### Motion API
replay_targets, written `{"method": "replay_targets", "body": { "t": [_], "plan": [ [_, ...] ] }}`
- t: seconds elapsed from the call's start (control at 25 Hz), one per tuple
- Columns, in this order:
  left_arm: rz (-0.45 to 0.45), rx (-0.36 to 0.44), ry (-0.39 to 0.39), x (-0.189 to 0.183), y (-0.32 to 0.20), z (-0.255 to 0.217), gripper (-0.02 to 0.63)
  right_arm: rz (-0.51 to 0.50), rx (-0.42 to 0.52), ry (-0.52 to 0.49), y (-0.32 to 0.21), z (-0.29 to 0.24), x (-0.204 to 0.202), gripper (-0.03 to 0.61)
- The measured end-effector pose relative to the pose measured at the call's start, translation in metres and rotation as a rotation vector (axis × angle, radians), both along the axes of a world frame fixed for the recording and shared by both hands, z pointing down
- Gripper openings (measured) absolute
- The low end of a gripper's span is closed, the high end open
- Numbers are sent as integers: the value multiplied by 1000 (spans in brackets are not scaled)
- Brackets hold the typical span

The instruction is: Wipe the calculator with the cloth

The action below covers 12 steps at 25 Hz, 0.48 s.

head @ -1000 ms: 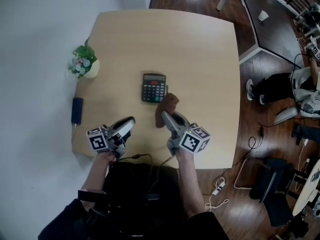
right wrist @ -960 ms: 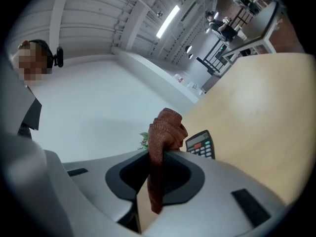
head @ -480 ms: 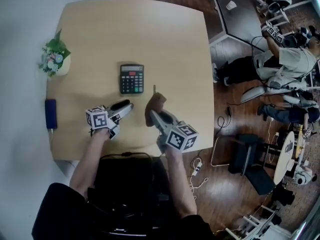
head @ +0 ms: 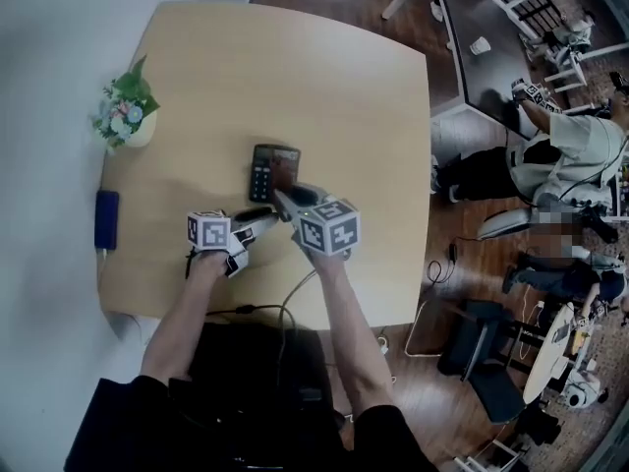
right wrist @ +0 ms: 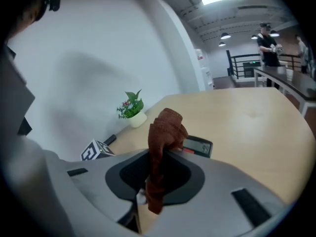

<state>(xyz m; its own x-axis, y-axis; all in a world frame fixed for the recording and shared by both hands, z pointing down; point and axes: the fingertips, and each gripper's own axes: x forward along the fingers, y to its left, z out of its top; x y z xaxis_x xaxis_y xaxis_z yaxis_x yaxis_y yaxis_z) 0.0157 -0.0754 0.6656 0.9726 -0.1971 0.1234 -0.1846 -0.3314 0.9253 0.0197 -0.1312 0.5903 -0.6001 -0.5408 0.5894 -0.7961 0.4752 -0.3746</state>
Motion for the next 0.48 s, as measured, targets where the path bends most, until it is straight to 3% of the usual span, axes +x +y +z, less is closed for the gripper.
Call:
{"method": "replay_targets", "body": {
  "t": [0.16, 0.28, 0.48],
  "plan": [
    [-7, -39, -55, -3, -9, 13, 170, -137, -54, 42, -59, 42, -43, 60],
    [-32, -105, -72, -4, -10, 21, 170, -187, -137, 96, -73, 80, -60, 61],
    [-66, -201, -51, -6, -13, 20, 170, -106, -170, 136, -71, 82, -17, 64]
  ]
}}
